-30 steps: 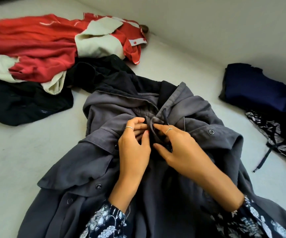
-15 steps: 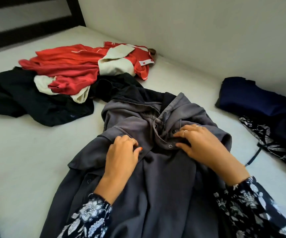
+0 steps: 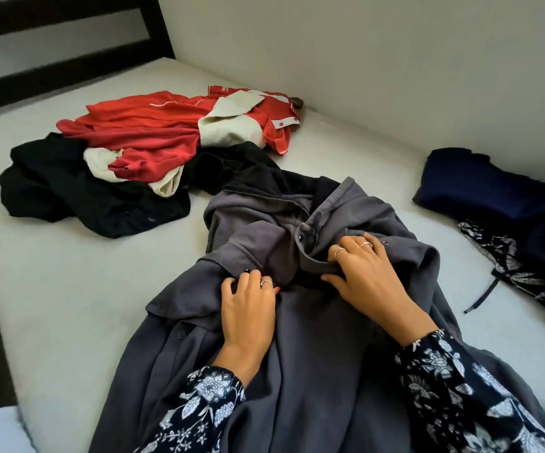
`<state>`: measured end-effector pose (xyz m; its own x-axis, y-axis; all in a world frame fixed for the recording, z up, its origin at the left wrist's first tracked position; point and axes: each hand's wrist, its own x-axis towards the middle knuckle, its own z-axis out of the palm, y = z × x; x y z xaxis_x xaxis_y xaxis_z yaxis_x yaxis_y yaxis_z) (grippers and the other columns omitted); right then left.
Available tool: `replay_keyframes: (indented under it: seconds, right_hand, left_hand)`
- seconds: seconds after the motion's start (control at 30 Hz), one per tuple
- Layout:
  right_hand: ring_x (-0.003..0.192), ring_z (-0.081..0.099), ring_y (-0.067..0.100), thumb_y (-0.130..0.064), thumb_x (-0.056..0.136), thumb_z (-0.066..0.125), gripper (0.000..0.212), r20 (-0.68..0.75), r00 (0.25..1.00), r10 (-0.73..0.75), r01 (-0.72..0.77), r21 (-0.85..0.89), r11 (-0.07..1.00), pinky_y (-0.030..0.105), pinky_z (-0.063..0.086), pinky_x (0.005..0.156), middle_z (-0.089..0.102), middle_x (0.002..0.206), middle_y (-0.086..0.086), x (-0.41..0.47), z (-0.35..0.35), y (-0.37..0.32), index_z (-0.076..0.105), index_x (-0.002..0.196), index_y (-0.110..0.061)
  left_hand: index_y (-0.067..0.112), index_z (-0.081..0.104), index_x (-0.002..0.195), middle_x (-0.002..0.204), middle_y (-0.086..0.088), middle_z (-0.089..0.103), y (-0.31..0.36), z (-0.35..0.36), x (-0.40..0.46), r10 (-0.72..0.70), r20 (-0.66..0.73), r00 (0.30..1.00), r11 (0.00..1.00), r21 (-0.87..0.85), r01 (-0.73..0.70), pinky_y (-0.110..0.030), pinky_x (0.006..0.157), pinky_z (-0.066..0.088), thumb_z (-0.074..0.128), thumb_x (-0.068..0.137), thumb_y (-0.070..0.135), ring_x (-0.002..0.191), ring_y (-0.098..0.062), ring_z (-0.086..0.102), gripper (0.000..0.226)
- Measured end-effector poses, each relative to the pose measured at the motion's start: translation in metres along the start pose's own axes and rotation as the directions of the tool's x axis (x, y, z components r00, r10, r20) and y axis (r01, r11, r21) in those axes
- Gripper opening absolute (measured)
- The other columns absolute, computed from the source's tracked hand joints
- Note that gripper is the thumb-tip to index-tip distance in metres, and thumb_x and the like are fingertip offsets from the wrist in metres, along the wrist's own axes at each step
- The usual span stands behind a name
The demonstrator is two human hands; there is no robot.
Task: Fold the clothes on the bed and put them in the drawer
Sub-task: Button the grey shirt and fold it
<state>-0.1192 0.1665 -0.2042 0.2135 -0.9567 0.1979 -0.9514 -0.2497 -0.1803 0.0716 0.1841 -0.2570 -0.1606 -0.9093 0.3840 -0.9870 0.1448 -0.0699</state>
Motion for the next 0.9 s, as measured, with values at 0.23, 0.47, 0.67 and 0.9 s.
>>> replay_keyframes:
  seconds: [0.23,0.47,0.67,0.9]
  right_hand:
    - [0.085,0.056,0.023,-0.040,0.089,0.062,0.022,0.091,0.994,0.063,-0.074,0.121,0.990,0.033,0.037,0.068,0.060,0.083,-0.005,-0.007,-0.052,-0.007,0.050,0.094,-0.023]
    - [0.094,0.063,0.019,-0.029,0.088,0.066,0.011,0.169,0.967,0.188,-0.235,0.319,0.918,0.036,0.051,0.081,0.069,0.095,-0.007,-0.030,-0.059,-0.009,0.067,0.098,-0.026]
    - [0.079,0.070,0.016,-0.019,0.083,0.072,0.004,0.202,0.903,0.380,-0.395,0.741,0.543,0.038,0.056,0.078,0.074,0.077,0.000,-0.040,-0.046,-0.029,0.075,0.086,-0.016]
    - [0.085,0.066,-0.002,-0.015,0.083,0.072,0.013,0.067,0.871,0.486,-0.334,0.808,0.486,0.018,0.052,0.082,0.072,0.088,-0.011,-0.066,-0.020,-0.064,0.075,0.096,-0.015]
  left_hand:
    - [0.014,0.061,0.077,0.073,-0.004,0.053,0.004,0.001,0.004,0.031,0.082,0.996,0.986,0.163,-0.044,-0.048,0.076,0.047,0.079,0.070,0.017,0.067,-0.024,0.054,0.019]
    - [0.013,0.064,0.084,0.074,-0.003,0.065,-0.004,-0.047,0.011,-0.147,0.158,0.976,0.981,-0.104,0.164,-0.038,0.065,0.043,0.074,0.078,0.021,0.064,-0.025,0.064,0.014]
    - [0.020,0.060,0.095,0.091,0.002,0.067,0.013,-0.113,0.002,-0.262,0.197,0.945,0.727,-0.604,0.327,-0.037,0.078,0.046,0.057,0.094,0.032,0.090,-0.021,0.062,0.013]
    - [0.011,0.067,0.100,0.075,0.020,0.058,0.041,-0.101,-0.011,-0.322,0.385,0.865,0.385,-0.782,0.491,-0.002,0.061,0.043,0.067,0.088,0.016,0.068,0.008,0.058,0.013]
